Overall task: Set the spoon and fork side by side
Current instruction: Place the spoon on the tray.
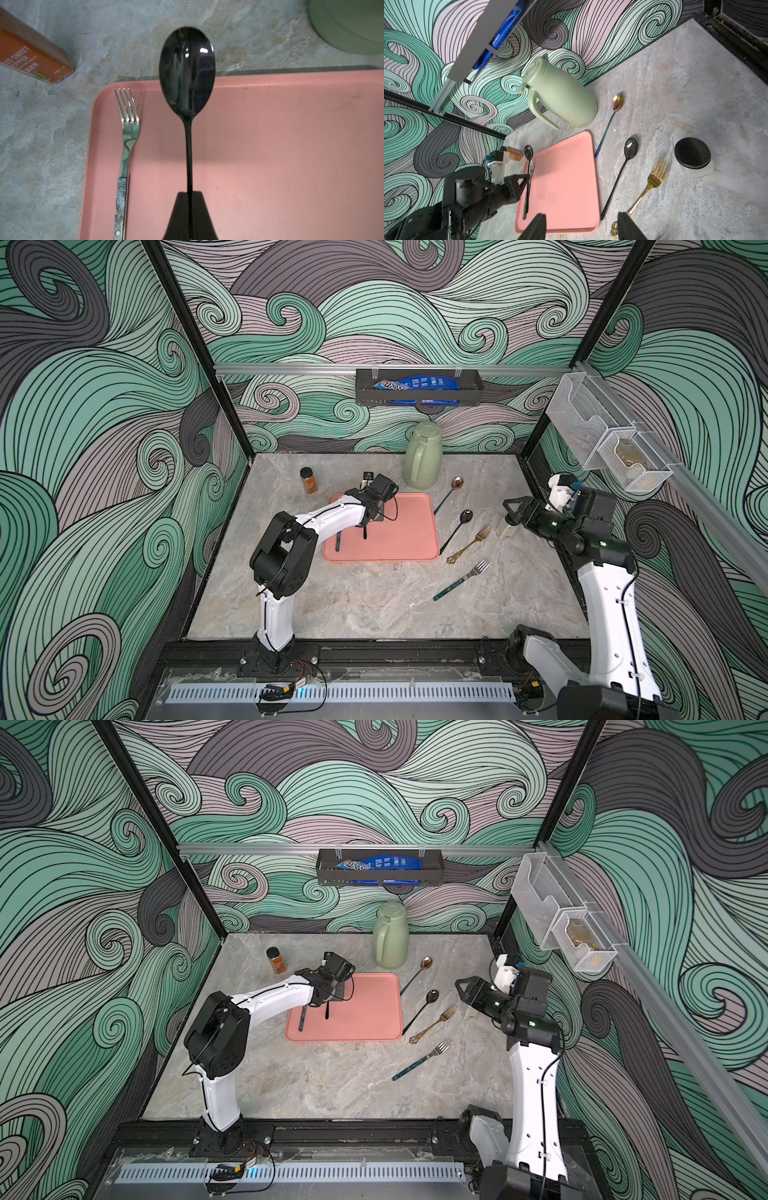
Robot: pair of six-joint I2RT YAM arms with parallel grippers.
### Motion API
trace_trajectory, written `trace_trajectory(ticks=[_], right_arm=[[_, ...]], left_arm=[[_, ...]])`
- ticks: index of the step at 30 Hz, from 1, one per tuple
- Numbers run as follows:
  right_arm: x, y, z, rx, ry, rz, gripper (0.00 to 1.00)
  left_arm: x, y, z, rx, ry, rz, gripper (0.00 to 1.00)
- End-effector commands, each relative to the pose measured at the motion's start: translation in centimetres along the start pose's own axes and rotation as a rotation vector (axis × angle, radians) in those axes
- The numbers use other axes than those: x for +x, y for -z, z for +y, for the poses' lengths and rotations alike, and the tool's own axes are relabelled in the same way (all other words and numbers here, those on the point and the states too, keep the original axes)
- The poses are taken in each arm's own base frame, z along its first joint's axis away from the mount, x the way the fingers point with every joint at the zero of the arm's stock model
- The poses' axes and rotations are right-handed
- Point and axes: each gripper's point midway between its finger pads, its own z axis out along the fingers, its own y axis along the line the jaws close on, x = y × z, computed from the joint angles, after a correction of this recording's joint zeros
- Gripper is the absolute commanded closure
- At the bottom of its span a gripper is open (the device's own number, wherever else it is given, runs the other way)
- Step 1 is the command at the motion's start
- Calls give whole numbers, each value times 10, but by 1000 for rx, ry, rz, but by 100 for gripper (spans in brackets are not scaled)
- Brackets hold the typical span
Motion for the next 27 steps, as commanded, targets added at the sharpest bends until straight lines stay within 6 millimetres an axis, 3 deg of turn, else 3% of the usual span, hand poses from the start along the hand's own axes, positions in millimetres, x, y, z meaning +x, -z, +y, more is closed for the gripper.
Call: trace_trajectory(ticks=[1,8,15,27], right_arm=[[2,-9,6,2,43,8,40],[16,-24,18,-12,72,58,40],[28,-36,18,4,78,97,40],[37,-38,16,8,100,123,40]], left_arm=[[2,-16,11,-33,35,30,96],[21,-35,24,-16,12,107,96],[36,-46,32,-14,-17,139,96],[45,-53,32,15,-91,171,98]])
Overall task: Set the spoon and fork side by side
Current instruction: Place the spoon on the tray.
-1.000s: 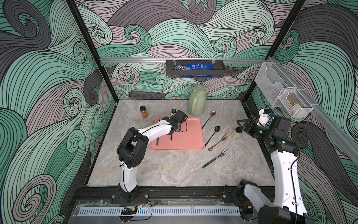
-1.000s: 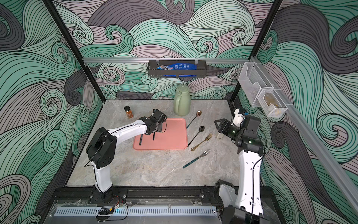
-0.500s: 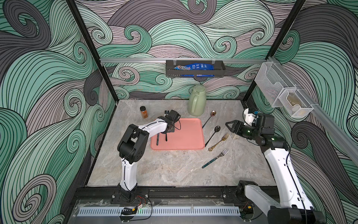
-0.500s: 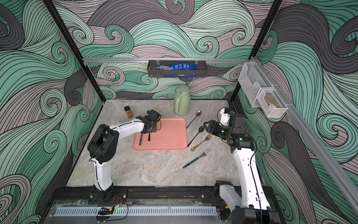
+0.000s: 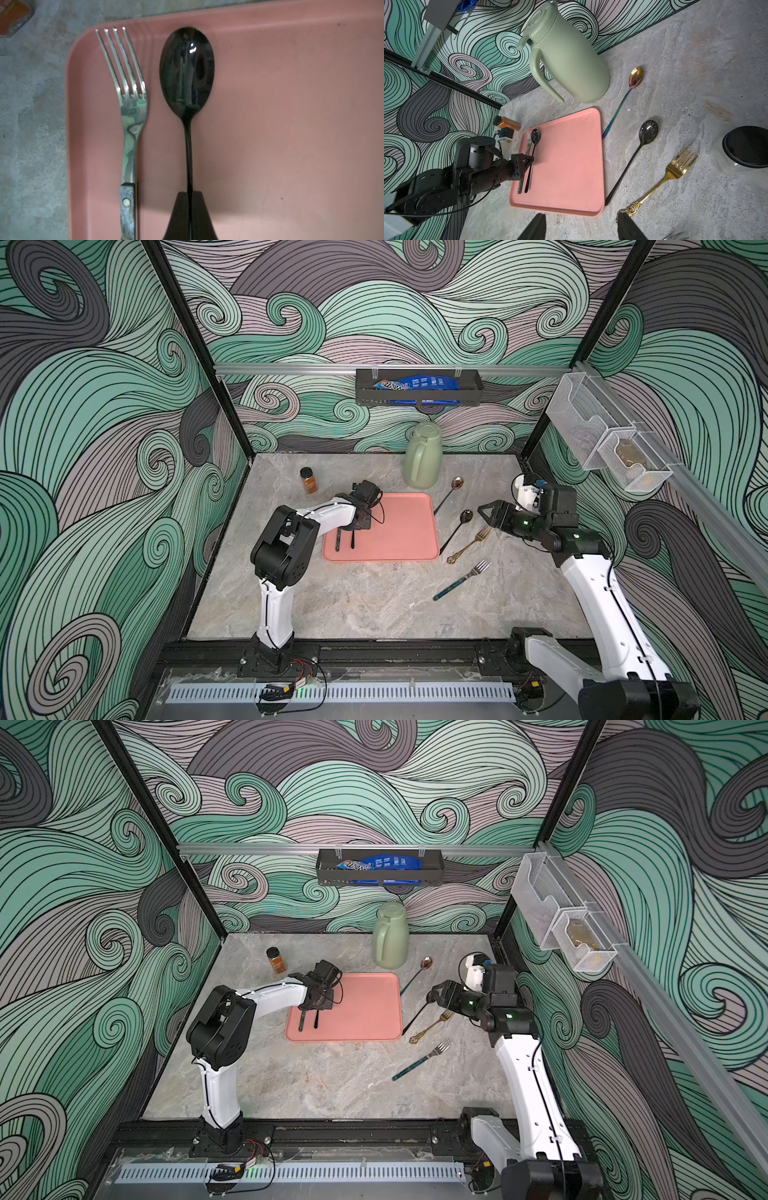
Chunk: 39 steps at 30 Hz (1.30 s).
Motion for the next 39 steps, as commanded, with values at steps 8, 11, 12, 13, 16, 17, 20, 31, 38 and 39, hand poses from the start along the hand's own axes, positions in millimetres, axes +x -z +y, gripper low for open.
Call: trace_trajectory(ticks=[8,11,12,13,16,17,20,31,38,39], right_arm=[[8,-3,-9,41,-15,9,39],[9,-2,-13,57,-32,6,38],[9,-1,-13,59,-31,4,38],[10,0,-13,63,-33,2,38],[12,3,-15,82,-34,1,37],[13,4,-17,89,-37,5,37],[20,5,-20,101,-46,19,37],[116,-20,-62,216,-192,201,42],[178,-40,-53,212,-190,294,37],[186,-42,-57,245,-185,316,37]], left_arm=[[13,-11,9,-13,1,36,93],[13,-9,11,-17,13,40,85],[12,-8,11,-17,16,40,82],[12,-6,12,-21,15,44,81],[8,5,14,-16,26,30,79],[5,9,15,-15,32,23,78],[1,21,18,-13,42,14,77],[-3,86,37,32,46,-63,72],[5,96,44,47,43,-100,72],[6,96,44,52,41,-107,72]])
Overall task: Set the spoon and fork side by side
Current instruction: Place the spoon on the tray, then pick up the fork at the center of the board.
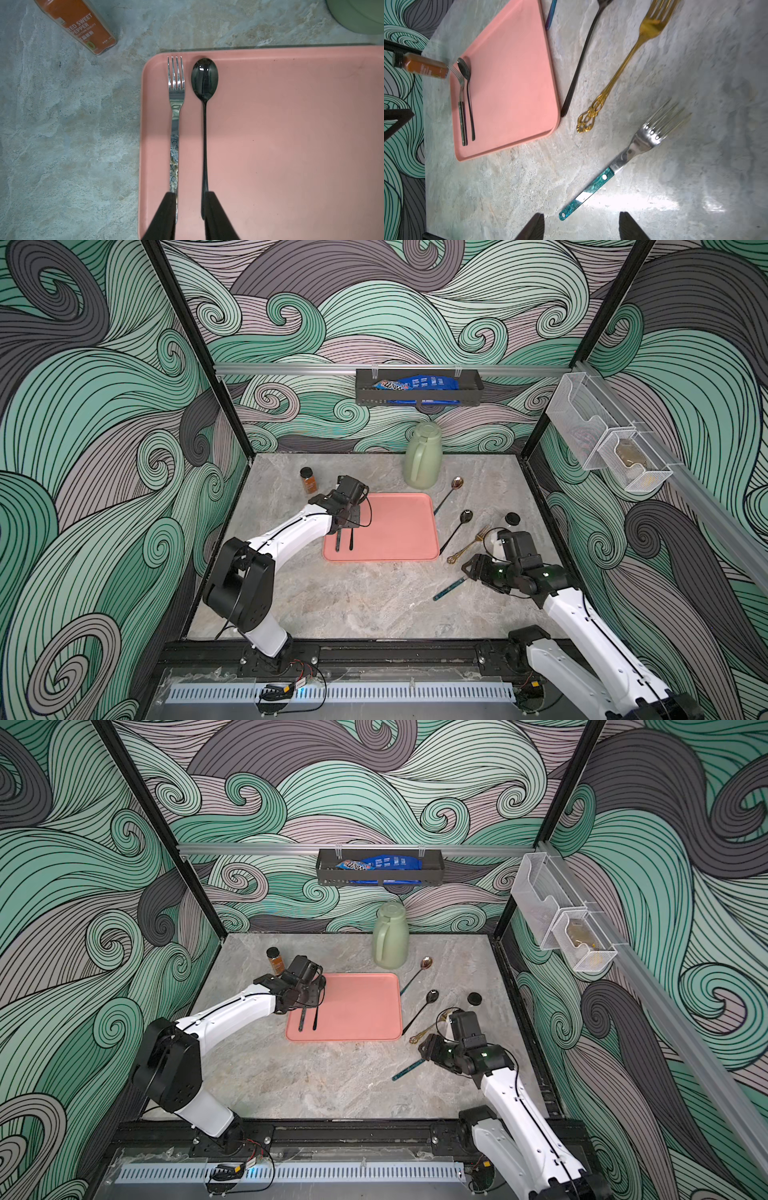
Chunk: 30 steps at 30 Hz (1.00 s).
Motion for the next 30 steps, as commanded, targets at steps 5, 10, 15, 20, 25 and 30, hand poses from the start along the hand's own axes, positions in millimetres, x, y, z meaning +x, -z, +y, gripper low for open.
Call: trace_trajectory(ticks=[5,10,15,20,25,30], right_arm=[[21,-28,-1,108,-23,22,37],[33,-42,-1,171,25,75,32],[30,-47,-6,230,29,77,31],[26,-47,-11,293,33,75,32],[24,-53,-5,284,36,79,33],[24,-59,-14,348,41,88,25]], left_arm=[[3,6,10,-8,-18,-38,72],[2,11,15,-26,-30,-57,73],[0,19,12,14,-24,-88,72],[-1,25,-1,117,-26,-135,72],[-6,35,1,124,-20,-170,72],[-6,36,0,129,-14,-171,72]])
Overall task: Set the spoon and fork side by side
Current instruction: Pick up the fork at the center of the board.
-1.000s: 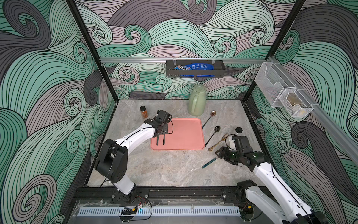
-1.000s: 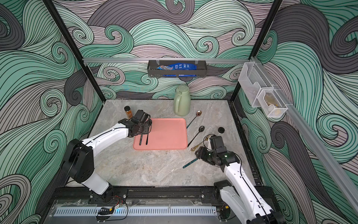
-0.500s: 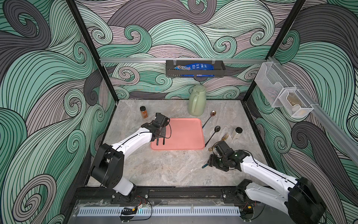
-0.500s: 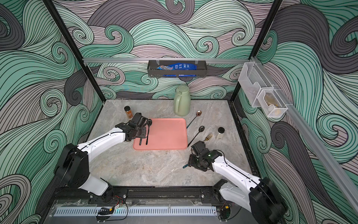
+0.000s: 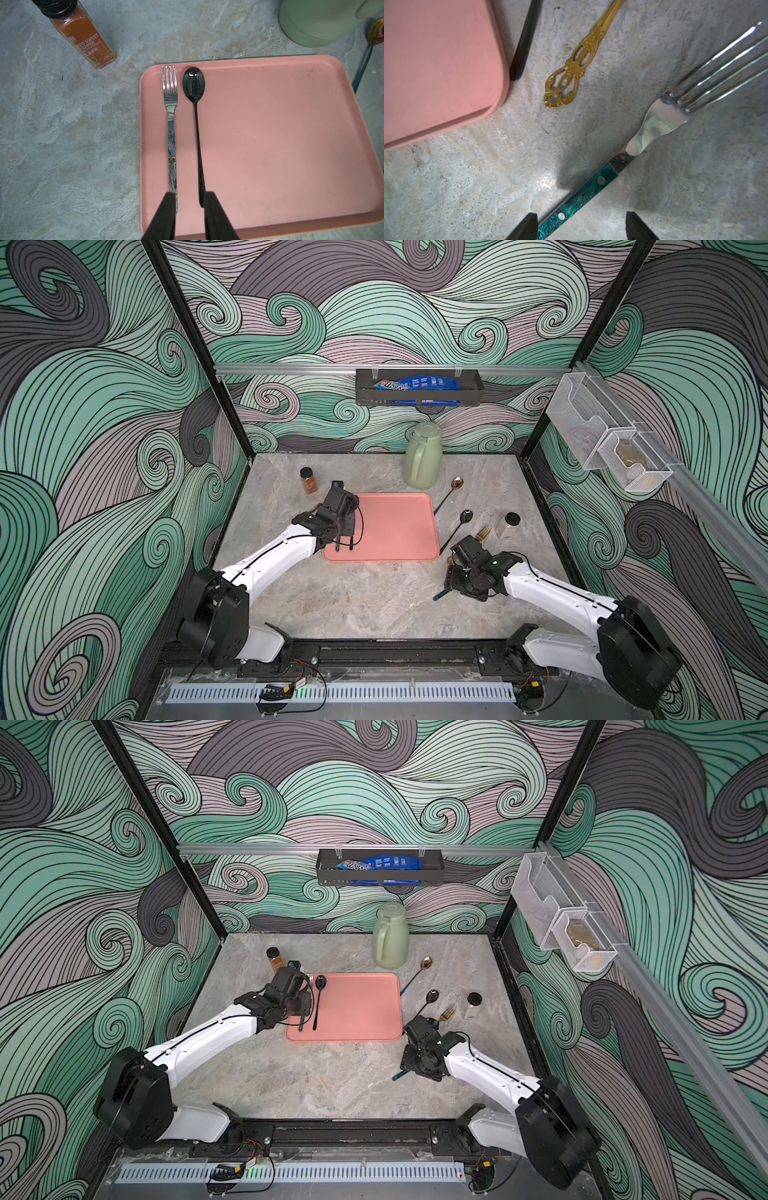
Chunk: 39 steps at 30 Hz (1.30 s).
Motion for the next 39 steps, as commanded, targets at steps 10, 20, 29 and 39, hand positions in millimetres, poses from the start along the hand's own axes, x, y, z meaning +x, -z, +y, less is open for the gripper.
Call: trace_trajectory(ticks=[10,20,29,39], right_arm=[[4,-10,-20,108,1,-3,39],[18,-14,-27,90,-6,29,67],[22,-9,-35,101,-35,21,80],[10,16,-30,76,-66,-39,92]], left_arm=[[-9,7,-1,22,14,-36,71],[-10,12,0,28,22,-47,70],[-10,12,-1,33,24,-48,70],[-10,14,-1,36,29,-53,70]])
